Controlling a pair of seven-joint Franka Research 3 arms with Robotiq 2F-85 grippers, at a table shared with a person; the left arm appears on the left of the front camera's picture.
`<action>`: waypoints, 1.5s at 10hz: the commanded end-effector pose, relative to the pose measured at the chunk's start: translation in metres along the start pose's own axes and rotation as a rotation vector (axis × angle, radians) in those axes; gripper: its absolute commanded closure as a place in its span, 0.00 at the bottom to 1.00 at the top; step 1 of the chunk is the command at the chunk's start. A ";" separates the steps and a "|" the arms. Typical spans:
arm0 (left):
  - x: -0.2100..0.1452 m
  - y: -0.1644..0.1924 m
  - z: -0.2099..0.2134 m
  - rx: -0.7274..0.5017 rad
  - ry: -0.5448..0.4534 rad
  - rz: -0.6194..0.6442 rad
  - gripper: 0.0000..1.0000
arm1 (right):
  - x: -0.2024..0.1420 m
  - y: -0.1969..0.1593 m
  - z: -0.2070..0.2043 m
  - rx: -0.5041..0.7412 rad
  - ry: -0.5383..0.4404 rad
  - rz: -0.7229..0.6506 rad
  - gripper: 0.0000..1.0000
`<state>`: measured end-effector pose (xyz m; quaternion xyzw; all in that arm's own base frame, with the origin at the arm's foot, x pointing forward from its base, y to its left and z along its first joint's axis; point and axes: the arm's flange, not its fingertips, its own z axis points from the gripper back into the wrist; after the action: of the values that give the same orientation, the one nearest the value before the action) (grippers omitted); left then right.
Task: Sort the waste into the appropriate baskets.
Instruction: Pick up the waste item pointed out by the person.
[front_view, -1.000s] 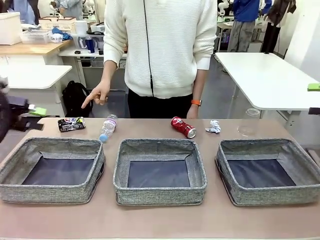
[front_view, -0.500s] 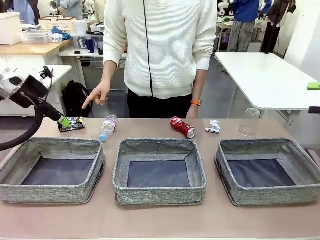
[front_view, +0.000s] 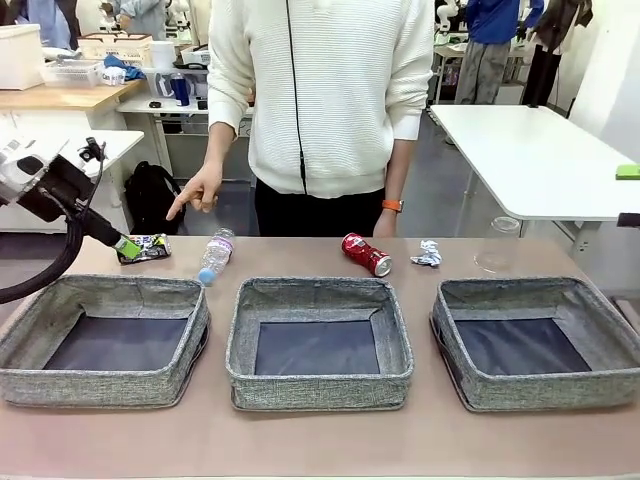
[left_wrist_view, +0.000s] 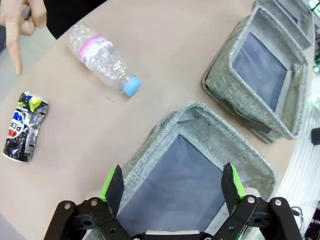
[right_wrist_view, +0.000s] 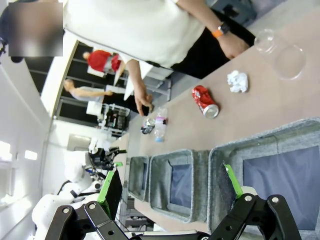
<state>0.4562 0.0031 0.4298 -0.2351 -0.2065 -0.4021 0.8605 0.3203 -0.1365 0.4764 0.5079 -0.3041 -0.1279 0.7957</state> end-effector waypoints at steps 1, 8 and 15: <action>0.017 0.015 0.001 0.266 0.049 0.005 0.00 | 0.003 -0.001 -0.003 0.022 -0.012 0.026 0.00; 0.075 0.136 -0.060 0.119 0.453 -0.394 0.00 | 0.003 -0.001 -0.003 0.022 -0.012 0.026 0.00; 0.070 0.183 -0.083 0.183 0.378 -0.393 0.00 | 0.003 -0.001 -0.003 0.022 -0.012 0.026 0.00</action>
<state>0.6475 0.0170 0.3563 -0.0400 -0.0954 -0.5798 0.8082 0.3212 -0.1365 0.4758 0.5088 -0.3026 -0.1272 0.7959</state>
